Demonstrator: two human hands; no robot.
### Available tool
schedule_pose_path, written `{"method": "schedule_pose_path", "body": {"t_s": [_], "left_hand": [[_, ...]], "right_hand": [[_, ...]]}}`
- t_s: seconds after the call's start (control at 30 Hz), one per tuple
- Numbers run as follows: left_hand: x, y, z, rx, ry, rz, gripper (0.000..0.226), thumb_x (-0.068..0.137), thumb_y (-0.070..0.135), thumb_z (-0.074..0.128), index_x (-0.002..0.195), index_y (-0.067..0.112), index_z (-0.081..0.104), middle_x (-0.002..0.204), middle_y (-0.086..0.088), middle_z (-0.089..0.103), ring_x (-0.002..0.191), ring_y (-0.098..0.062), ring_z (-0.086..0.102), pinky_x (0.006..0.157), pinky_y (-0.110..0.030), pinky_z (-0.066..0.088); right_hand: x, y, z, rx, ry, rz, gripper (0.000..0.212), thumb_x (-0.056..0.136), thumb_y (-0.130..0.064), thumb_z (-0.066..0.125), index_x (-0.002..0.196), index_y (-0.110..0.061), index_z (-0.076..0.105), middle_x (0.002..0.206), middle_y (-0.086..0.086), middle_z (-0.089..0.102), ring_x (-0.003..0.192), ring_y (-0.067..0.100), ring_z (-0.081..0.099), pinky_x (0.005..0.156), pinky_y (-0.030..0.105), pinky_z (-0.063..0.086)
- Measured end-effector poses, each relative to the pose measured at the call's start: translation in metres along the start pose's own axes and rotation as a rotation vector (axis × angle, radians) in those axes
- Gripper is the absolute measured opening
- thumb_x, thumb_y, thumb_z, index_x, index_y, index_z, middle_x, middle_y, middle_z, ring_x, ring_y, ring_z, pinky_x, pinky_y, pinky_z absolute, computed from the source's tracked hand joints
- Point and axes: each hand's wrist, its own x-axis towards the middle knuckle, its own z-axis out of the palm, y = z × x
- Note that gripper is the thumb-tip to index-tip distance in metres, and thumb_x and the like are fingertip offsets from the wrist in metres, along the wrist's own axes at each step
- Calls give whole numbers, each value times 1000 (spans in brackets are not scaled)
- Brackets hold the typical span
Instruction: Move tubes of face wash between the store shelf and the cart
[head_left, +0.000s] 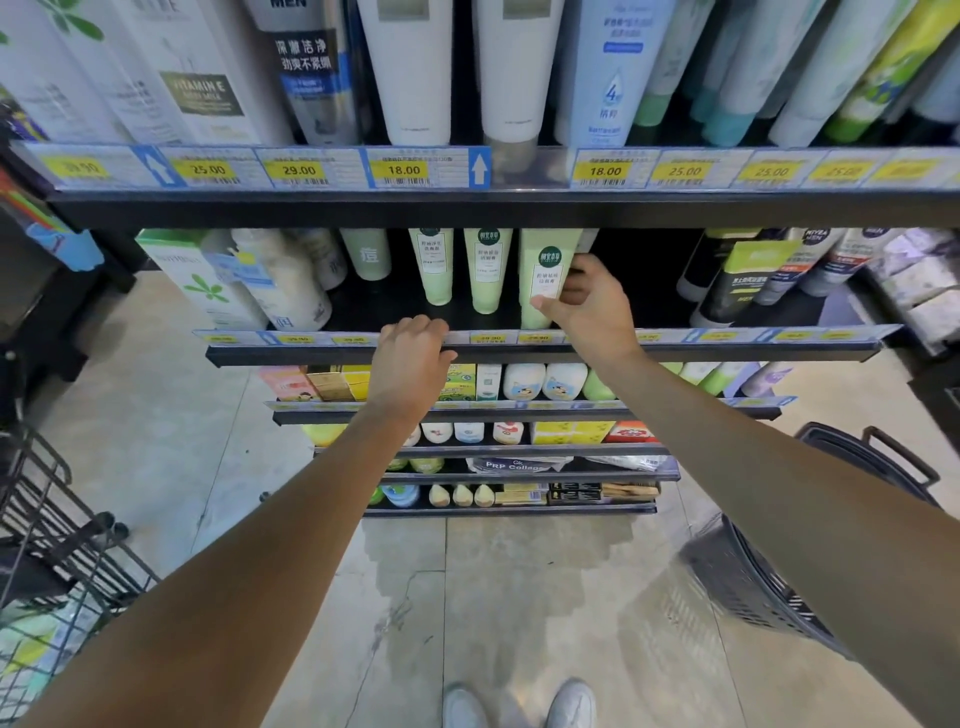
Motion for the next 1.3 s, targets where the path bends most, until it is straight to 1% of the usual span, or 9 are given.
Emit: {"method": "schedule_pose_path", "body": {"t_s": [0.17, 0.3, 0.43, 0.57, 0.67, 0.83, 1.0, 1.1, 1.3], "left_hand": [[-8, 5, -16, -8, -113, 16, 51, 99, 28, 66, 144, 8, 51, 124, -11, 62, 125, -34, 51, 119, -43, 28], [-32, 6, -31, -32, -129, 21, 60, 100, 28, 64, 152, 10, 40, 148, -12, 48, 143, -31, 38, 125, -44, 25], [-88, 15, -63, -38, -112, -110, 57, 103, 36, 57, 154, 16, 39, 155, -11, 42, 145, -32, 35, 120, -47, 31], [-163, 19, -97, -39, -46, -296, 48, 104, 38, 52, 146, 18, 49, 147, -10, 51, 136, -34, 46, 116, -49, 37], [-226, 16, -119, -65, 42, -448, 45, 103, 39, 48, 139, 15, 58, 135, -10, 62, 123, -36, 58, 107, -47, 45], [-329, -2, -149, -43, 80, -719, 51, 101, 50, 38, 141, 23, 53, 133, -3, 61, 123, -30, 57, 105, -44, 45], [-423, -26, -170, -26, 216, -950, 48, 101, 43, 53, 139, 15, 59, 134, -9, 64, 119, -32, 62, 99, -43, 50], [-478, -42, -178, -48, 256, -1070, 52, 101, 48, 42, 142, 19, 55, 132, -5, 62, 118, -30, 59, 98, -43, 50], [-551, -77, -187, -99, 324, -1251, 45, 103, 41, 51, 140, 15, 57, 133, -7, 62, 120, -30, 57, 99, -42, 48]], "right_hand": [[-15, -1, -12, -3, 4, 67, 64, 86, -16, 83, 141, -16, 52, 124, 4, 65, 117, 16, 62, 101, 32, 53], [-52, -3, -23, -136, -24, 75, 54, 94, -24, 74, 143, -18, 53, 133, 4, 60, 127, 18, 56, 104, 32, 48], [-101, -14, -29, -459, -230, -71, 44, 103, -37, 59, 144, -21, 53, 145, 0, 55, 134, 18, 51, 111, 36, 42], [-147, -43, -15, -683, -477, -262, 44, 105, -44, 51, 144, -22, 52, 145, -2, 53, 135, 17, 48, 110, 33, 41], [-182, -70, 9, -749, -614, -409, 46, 106, -44, 48, 148, -25, 49, 153, -3, 47, 142, 17, 42, 114, 33, 36], [-234, -103, 70, -734, -808, -667, 47, 105, -39, 51, 149, -24, 49, 153, -2, 48, 143, 19, 41, 115, 32, 31], [-289, -124, 138, -680, -953, -844, 53, 101, -52, 44, 145, -25, 55, 148, -2, 55, 141, 18, 46, 113, 34, 38], [-324, -143, 179, -670, -1069, -869, 52, 104, -49, 46, 150, -25, 48, 153, -4, 49, 142, 18, 43, 115, 34, 37], [-377, -169, 258, -616, -1210, -867, 48, 103, -46, 51, 146, -25, 51, 146, -6, 52, 134, 19, 50, 110, 42, 43]]}}
